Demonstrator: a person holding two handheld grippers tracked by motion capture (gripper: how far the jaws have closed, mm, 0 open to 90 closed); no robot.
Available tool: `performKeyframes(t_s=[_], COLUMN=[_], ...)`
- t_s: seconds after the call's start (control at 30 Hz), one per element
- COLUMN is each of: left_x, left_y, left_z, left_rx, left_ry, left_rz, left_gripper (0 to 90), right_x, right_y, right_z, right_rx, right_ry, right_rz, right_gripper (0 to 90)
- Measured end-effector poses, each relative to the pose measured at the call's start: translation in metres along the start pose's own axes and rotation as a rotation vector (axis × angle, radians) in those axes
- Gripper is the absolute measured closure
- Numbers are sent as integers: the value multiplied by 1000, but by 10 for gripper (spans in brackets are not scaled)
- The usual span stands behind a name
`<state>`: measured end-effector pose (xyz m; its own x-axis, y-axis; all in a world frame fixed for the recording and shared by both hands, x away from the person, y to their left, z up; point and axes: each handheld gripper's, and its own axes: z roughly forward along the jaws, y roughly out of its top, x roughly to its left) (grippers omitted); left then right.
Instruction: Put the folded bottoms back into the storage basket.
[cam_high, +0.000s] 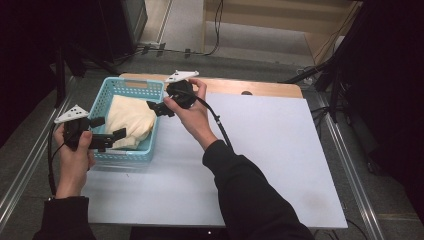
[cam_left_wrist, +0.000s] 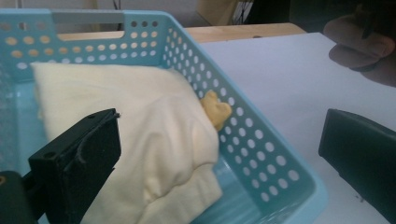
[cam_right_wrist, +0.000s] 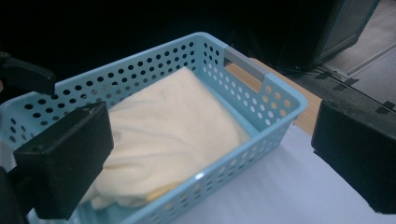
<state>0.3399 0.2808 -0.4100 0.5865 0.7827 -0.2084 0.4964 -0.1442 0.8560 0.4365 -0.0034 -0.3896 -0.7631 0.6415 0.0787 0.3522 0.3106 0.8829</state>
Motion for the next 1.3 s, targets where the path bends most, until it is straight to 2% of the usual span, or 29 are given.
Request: performKeyframes(t_s=[0.17,0.47,0.9,0.97,1.3], left_x=[-16,-49,-82,-87,-102], left_y=[1,5,1,0,-10], left_z=[6,17,33,34,42], left_rx=[-8,-42,-39,-37,-17], left_ry=[-37,-138,-222,-226,-248], left_rz=[17,57,81,95,109], left_gripper=[0,0,0,0,0], right_x=[-3,-12,-15,-16,-21], right_y=[-15,-40,-73,-78,-107], right_z=[-24,-64,-111,-118,-149], right_rx=[-19,-48,-69,-76,-96], right_ry=[6,-8,-30,-33,-60], right_rz=[3,24,27,37,66], right_gripper=[0,0,0,0,0])
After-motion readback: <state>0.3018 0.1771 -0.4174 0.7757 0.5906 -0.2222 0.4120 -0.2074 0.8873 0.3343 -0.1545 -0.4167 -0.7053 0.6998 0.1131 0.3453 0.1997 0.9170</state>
